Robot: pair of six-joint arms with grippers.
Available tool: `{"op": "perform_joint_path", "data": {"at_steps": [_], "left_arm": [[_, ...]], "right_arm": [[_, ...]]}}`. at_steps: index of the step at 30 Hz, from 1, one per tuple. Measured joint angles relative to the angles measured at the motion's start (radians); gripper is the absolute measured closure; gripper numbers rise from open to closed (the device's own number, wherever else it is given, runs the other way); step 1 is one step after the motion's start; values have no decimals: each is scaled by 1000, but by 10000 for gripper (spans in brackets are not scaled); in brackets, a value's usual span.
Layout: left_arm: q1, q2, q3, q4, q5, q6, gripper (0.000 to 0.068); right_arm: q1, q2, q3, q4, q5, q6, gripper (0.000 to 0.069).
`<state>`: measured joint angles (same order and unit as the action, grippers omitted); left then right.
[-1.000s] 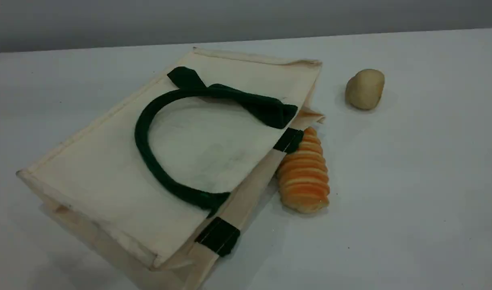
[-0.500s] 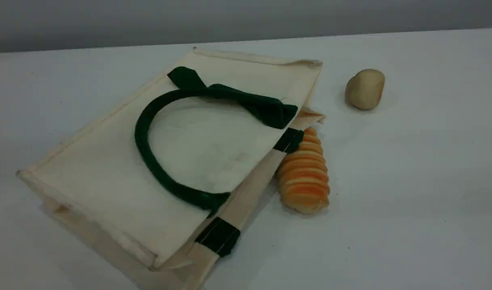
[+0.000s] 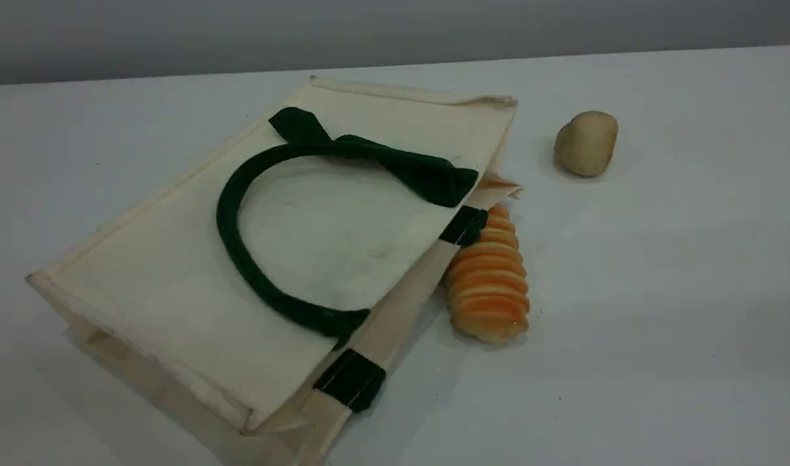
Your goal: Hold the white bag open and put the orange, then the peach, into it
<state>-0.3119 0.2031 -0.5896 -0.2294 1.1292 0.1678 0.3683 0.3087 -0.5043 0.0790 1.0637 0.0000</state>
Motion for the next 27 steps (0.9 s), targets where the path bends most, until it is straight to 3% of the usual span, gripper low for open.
{"op": "perform_joint_path", "data": {"at_steps": [6,18,27], "left_arm": [[0,-44,86,61,-41,-10,218],[0,-45,84,73,-45,-27,218],[0,-45,83,73,-42,-27,218]], "right_arm": [[0,0,0,-4,0,0,209],[-18,0,0,5,2,0,209],[-331,-34,0,27,2,0,209]]}}
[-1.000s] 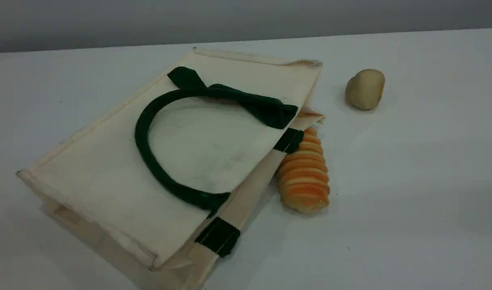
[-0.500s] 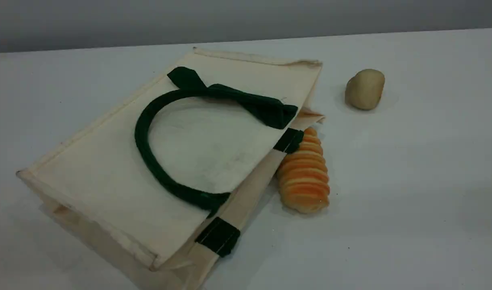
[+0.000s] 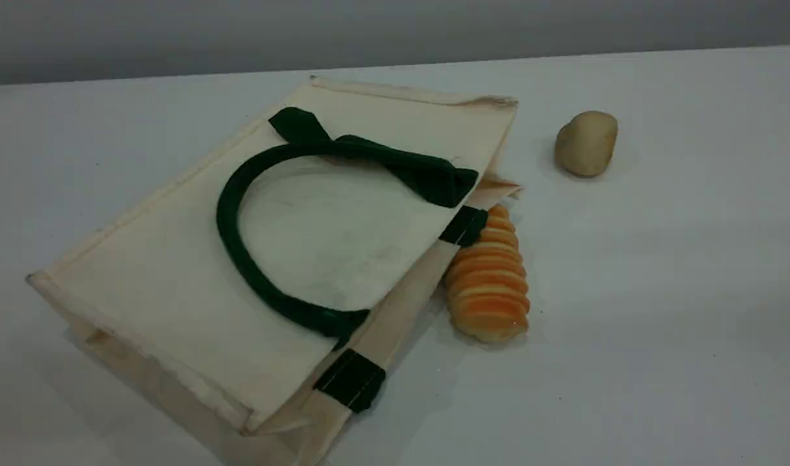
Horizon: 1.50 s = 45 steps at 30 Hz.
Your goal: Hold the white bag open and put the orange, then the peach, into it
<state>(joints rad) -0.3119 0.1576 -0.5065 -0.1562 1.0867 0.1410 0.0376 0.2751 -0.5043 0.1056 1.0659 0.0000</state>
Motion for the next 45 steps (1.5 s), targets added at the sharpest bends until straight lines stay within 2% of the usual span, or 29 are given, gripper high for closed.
{"op": "perform_joint_path", "data": {"at_steps": [2,5,12,16,26,45], "left_arm": [[3,0,0,0,-1,0,218],[49,0,0,-6,-1,3,218],[214,0,0,-6,-3,3,218],[271,-13,0,-2,-3,3,218],[271,-160,0,-2,1,3,218],[270,-158,-1,-3,0,3,218]], "right_arm": [[-64,-34,0,0,0,0,209],[-111,-118,-1,-1,1,0,209],[-107,-277,-4,1,9,0,209],[-107,-277,-4,1,9,0,210],[-107,-275,-3,1,6,0,210],[-107,-275,-3,1,4,-5,210]]}}
